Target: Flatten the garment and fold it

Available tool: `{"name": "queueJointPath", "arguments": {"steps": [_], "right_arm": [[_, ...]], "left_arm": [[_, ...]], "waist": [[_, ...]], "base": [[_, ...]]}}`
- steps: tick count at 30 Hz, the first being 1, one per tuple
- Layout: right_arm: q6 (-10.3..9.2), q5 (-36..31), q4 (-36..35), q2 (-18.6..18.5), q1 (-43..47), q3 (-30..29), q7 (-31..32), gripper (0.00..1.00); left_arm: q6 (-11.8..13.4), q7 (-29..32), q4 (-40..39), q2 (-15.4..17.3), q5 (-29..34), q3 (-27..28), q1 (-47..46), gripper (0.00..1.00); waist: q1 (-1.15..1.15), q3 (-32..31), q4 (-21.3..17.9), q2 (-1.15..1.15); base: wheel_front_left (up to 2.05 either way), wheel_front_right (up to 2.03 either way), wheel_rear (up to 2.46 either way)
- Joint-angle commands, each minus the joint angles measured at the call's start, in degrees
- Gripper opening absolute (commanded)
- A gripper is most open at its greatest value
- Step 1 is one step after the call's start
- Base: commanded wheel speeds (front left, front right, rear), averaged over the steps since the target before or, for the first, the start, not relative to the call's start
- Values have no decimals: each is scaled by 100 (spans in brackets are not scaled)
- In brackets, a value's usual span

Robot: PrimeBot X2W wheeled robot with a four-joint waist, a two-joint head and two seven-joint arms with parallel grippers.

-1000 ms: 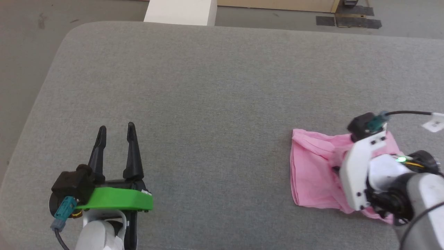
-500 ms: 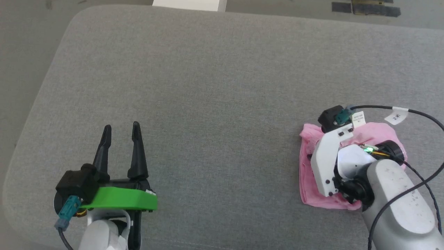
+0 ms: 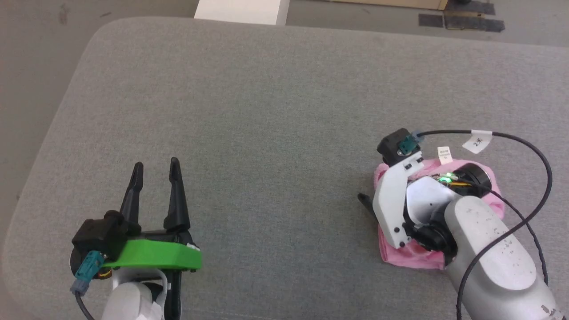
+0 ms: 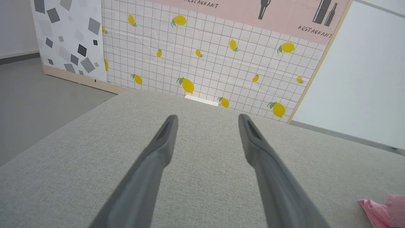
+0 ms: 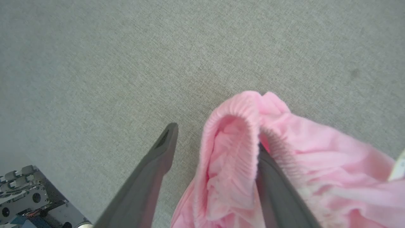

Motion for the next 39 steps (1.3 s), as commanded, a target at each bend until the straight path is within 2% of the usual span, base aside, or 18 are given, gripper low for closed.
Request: {"name": "queueJointPath", "arguments": {"steps": [1, 7, 12, 16, 20, 26, 30, 34, 39], "right_arm": [[-8, 92, -126, -42, -119, 68, 80, 100], [-8, 318, -653, -200, -140, 278, 413, 100], [-8, 454, -1097, -291, -77, 192, 569, 100], [-8, 384, -1523, -285, -4, -232, 253, 100], [-8, 199, -1707, -190, 241, -1037, -171, 100], [-8, -146, -1584, -26, 803, -2188, -561, 100], [-8, -331, -1374, 12, 1203, -2657, -563, 100], [-8, -436, -1127, 102, 1497, -2826, -592, 100], [-8, -510, -765, 185, 1644, -2720, -620, 100]], "left_arm": [[4, -26, 15, -16, -36, 28, 27, 100], [-18, -26, 0, -16, 9, 110, 102, 100], [-10, -26, -37, -16, 24, 151, 151, 100], [-36, -26, -45, -16, 44, 163, 141, 100], [-35, -26, -73, -16, 83, 167, 130, 100], [-33, -26, -116, -16, 103, 166, 125, 100], [-28, -26, -124, -16, 92, 159, 110, 100], [-14, -26, -128, -16, 77, 169, 103, 100], [-31, -26, -110, -16, 108, 152, 58, 100]], "waist": [[0, -93, -90, 0], [0, -230, -271, 0], [0, -271, -422, 0], [0, -255, -517, 0], [0, -237, -590, 0], [0, -195, -622, 0], [0, -138, -605, 0], [0, -75, -557, 0], [0, 5, -461, 0]], "base": [[0, 0, 0], [0, 0, 0], [0, 0, 0], [0, 0, 0], [0, 0, 0], [0, 0, 0], [0, 0, 0], [0, 0, 0], [0, 0, 0]]}}
